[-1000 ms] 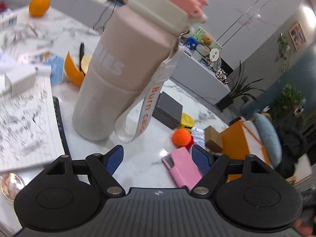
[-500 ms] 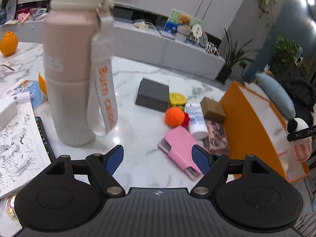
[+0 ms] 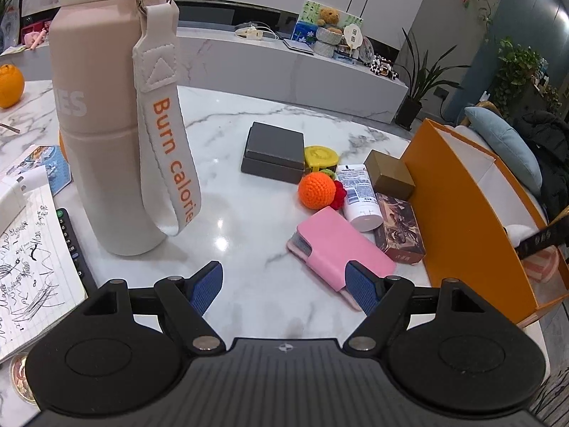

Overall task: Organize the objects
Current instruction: 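Carry the panda plush into the box and release it with the right gripper, then grasp the pink phone case with the right gripper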

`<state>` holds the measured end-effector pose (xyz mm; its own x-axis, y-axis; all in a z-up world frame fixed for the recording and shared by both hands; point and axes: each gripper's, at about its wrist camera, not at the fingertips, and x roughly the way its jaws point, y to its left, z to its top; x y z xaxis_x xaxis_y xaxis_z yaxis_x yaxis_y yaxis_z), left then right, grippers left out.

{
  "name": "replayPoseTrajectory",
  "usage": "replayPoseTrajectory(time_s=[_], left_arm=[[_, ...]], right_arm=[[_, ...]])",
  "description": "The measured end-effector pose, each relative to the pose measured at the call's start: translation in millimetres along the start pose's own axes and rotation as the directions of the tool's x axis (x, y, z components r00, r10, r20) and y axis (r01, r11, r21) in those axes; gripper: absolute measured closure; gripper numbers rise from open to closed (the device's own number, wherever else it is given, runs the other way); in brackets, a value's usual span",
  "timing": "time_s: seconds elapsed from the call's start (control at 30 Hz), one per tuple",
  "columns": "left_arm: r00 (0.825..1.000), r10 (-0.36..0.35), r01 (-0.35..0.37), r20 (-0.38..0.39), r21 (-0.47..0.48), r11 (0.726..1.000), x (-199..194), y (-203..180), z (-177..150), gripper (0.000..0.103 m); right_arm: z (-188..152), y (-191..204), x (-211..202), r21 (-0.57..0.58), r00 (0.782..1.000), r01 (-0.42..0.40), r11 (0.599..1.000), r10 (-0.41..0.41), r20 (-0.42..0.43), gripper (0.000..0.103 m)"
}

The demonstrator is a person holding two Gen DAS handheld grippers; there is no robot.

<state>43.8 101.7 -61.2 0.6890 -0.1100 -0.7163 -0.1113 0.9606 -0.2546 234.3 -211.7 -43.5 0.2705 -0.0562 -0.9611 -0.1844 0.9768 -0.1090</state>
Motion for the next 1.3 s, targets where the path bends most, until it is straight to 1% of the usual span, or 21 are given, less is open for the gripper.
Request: replayPoseTrajectory(time_s=[0.03,0.07,0.13,0.17,0.2,0.23,0.27,0.3,0.4,0.53,0.57,0.7,0.8,0.87,0.93,1.03,1.1,1.17,1.2,1.27,1.3], left_arm=[[1.0,-0.001,0.001,-0.001,0.0,1.0,0,0,0,0.013],[1.0,-0.001,0.001,-0.002,0.0,1.0,0,0,0,0.013],[1.0,-0.001,0.001,-0.001,0.0,1.0,0,0,0,0.013],[1.0,-0.002,0.002,-0.001,-0.001,1.0,0,0,0,0.013],[1.0,-0.004,0.004,-0.001,-0.002,1.0,0,0,0,0.013],[1.0,-0.005,0.005,-0.001,-0.003,1.0,0,0,0,0.013],[1.0,-0.006,0.006,-0.002,-0.004,1.0,0,0,0,0.013],[1.0,-0.005,0.005,-0.003,-0.003,1.0,0,0,0,0.013],[1.0,-0.006,0.005,-0.007,-0.003,1.0,0,0,0,0.013],[1.0,-0.006,0.006,-0.004,-0.001,1.0,-1,0,0,0.013],[1.0,-0.006,0.006,-0.002,-0.003,1.0,-1,0,0,0.013],[1.0,-0.004,0.004,0.001,-0.008,1.0,-2,2,1,0.013],[1.0,-0.006,0.006,0.003,-0.018,1.0,-4,3,1,0.013],[1.0,-0.01,0.01,0.006,-0.027,1.0,-5,5,2,0.013],[1.0,-0.007,0.007,0.012,-0.027,1.0,-7,5,3,0.013],[1.0,0.008,-0.007,0.028,-0.02,1.0,-11,5,4,0.013],[0.999,0.017,-0.016,0.033,-0.023,1.0,-12,6,4,0.013],[0.999,0.022,-0.021,0.031,-0.035,0.999,-14,9,4,0.013],[0.999,0.023,-0.022,0.033,-0.039,0.999,-15,11,4,0.013],[0.998,0.033,-0.031,0.046,-0.039,0.999,-19,13,4,0.013],[0.998,0.041,-0.039,0.055,-0.036,0.999,-21,14,4,0.013]], right_arm=[[0,-6,-1,0.045,0.999,-0.053,0.998,0.053,-0.003,0.032],[-1,-9,-1,0.07,0.997,-0.075,0.995,0.076,-0.008,0.032],[-5,-11,-4,0.077,0.998,-0.065,0.995,0.065,0.003,0.033],[-6,-9,-7,0.056,0.999,-0.046,0.997,0.045,0.019,0.033],[-7,-6,-12,0.016,0.999,-0.002,1.0,0.001,0.043,0.033],[-11,2,-18,-0.044,0.994,0.081,0.996,-0.077,0.077,0.033],[-16,9,-24,-0.084,0.986,0.138,0.987,-0.13,0.104,0.033],[-19,12,-28,-0.111,0.981,0.167,0.98,-0.154,0.122,0.033],[-24,6,-34,-0.082,0.987,0.134,0.988,-0.125,0.105,0.033],[-38,17,-23,-0.119,0.986,0.161,0.98,-0.154,0.065,0.03],[-32,5,-16,-0.11,0.987,0.158,0.981,-0.153,0.057,0.029],[-33,4,-18,-0.103,0.982,0.18,0.978,-0.173,0.076,0.024],[-31,5,-21,-0.101,0.984,0.17,0.98,-0.162,0.08,0.023],[-31,0,-26,-0.108,0.983,0.167,0.98,-0.157,0.099,0.012],[-33,-2,-41,-0.098,0.982,0.148,0.984,-0.134,0.134,0.009],[-31,0,-68,-0.097,0.968,0.111,0.989,-0.085,0.235,0.008],[-29,13,-87,-0.131,0.954,-0.003,0.991,0.042,0.296,0.005],[-24,34,-97,-0.189,0.933,-0.143,0.971,0.196,0.301,0.004],[-22,48,-97,-0.226,0.922,-0.194,0.955,0.256,0.291,0.003],[-15,85,-89,-0.316,0.91,-0.239,0.918,0.325,0.255,0.003],[-11,102,-80,-0.36,0.912,-0.234,0.903,0.332,0.241,0.003]])
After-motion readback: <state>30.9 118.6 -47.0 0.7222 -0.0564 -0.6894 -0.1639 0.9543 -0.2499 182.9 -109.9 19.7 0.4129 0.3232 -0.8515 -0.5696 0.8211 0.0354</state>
